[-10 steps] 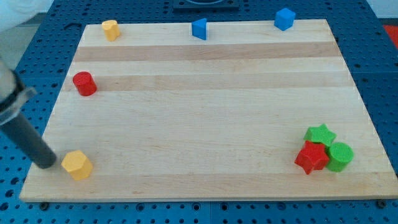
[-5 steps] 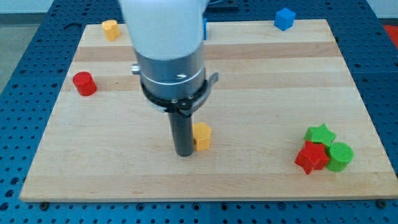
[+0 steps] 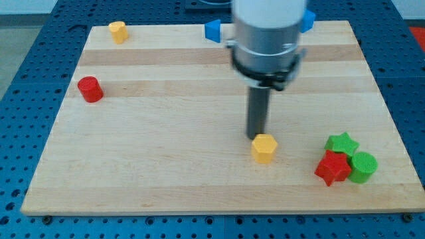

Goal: Move the yellow hexagon above the red star

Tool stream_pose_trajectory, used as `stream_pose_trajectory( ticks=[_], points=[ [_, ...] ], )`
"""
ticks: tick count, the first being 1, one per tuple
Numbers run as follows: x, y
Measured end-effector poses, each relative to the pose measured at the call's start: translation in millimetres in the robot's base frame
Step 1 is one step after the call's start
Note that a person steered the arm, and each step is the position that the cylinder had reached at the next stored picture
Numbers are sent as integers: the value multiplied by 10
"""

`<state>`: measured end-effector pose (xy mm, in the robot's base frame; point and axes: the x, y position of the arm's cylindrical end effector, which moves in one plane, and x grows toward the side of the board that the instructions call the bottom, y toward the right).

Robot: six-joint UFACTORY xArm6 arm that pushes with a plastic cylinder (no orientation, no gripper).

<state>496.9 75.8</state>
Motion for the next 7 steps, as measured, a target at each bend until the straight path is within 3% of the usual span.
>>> stream_pose_trajectory(
  ticks=[1, 2, 3, 4, 6, 7],
  points=[
    [0, -62],
    [30, -638],
    [318, -772],
    [491, -638],
    [304, 88],
    [307, 6]
  ],
)
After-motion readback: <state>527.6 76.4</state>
